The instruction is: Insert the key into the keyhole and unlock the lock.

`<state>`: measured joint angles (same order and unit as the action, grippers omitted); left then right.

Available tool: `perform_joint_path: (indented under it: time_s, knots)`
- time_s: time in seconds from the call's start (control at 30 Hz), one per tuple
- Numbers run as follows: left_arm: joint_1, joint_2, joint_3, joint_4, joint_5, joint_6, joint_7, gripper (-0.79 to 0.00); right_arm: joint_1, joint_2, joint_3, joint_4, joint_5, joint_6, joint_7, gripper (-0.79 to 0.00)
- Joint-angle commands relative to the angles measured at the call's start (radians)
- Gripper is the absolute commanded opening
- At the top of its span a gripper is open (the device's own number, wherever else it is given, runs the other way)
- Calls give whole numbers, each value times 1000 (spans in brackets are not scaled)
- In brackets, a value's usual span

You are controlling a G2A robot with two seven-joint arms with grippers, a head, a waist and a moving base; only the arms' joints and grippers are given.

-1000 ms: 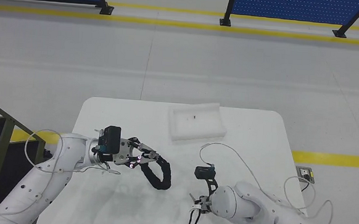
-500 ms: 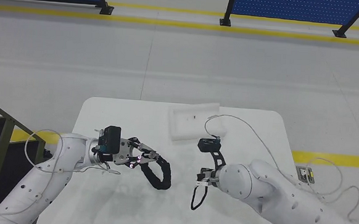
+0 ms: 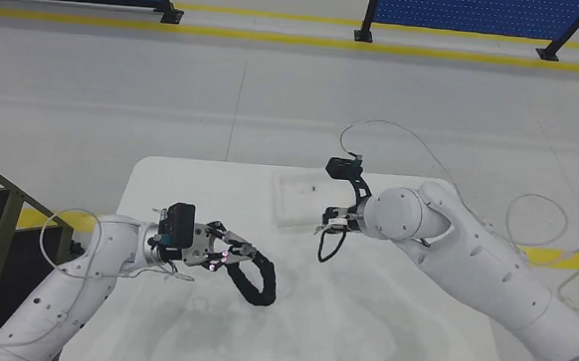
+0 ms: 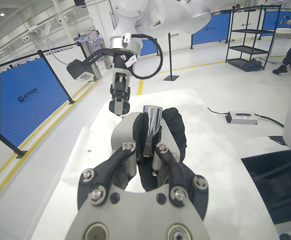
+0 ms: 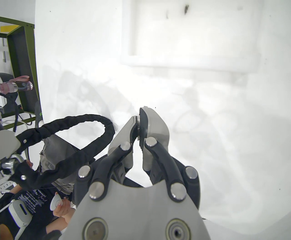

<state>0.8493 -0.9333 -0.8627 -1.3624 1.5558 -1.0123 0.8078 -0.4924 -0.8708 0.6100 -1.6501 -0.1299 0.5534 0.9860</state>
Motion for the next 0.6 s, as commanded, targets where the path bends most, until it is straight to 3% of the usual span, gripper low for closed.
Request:
perform_joint_path:
  time_s: [0.0, 0.57]
  knots:
    - [0, 0, 0, 0, 0, 0, 0, -785, 34, -23, -14, 71, 27, -56, -10, -785]
    - [0, 0, 0, 0, 0, 0, 0, -785, 53, -36, -24, 113, 30, -75, -15, -785]
